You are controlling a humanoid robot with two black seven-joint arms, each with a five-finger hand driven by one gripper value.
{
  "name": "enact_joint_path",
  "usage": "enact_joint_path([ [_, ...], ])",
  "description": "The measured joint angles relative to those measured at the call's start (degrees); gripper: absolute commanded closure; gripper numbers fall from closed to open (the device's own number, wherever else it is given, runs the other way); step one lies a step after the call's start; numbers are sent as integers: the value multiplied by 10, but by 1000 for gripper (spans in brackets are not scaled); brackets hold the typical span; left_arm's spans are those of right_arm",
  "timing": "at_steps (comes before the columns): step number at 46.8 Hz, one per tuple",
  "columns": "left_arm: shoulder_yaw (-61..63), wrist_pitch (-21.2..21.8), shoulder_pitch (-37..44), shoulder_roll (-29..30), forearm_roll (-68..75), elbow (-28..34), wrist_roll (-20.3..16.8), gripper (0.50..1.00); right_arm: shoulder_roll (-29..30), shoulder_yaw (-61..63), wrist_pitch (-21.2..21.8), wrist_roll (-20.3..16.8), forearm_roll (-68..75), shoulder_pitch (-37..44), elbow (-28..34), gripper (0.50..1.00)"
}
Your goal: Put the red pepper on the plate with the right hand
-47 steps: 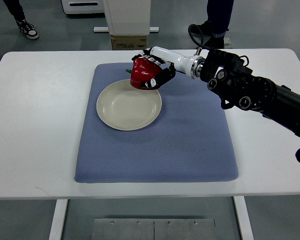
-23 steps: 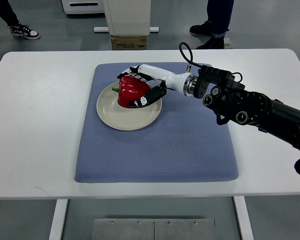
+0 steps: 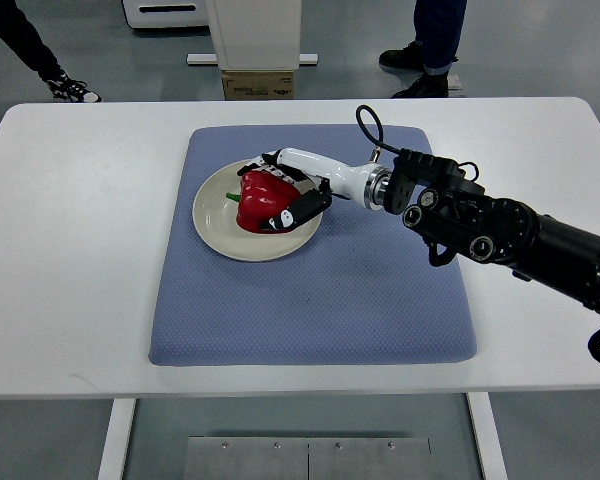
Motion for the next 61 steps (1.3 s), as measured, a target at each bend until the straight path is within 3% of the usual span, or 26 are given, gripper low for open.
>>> enact_joint_path([
  [6,0,0,0,0,0,0,0,500,0,0,1,0,0,-3,0,655],
  [9,0,0,0,0,0,0,0,500,0,0,1,0,0,-3,0,536],
  [10,0,0,0,0,0,0,0,500,0,0,1,0,0,-3,0,523],
  [39,0,0,0,0,0,0,0,500,0,25,-5,-2,29,9,-10,509],
  [48,0,0,0,0,0,0,0,500,0,123,-5,-45,53,-1,-8,509],
  [61,0,0,0,0,0,0,0,500,-18,290,-5,-87,57,-88,-9,513],
])
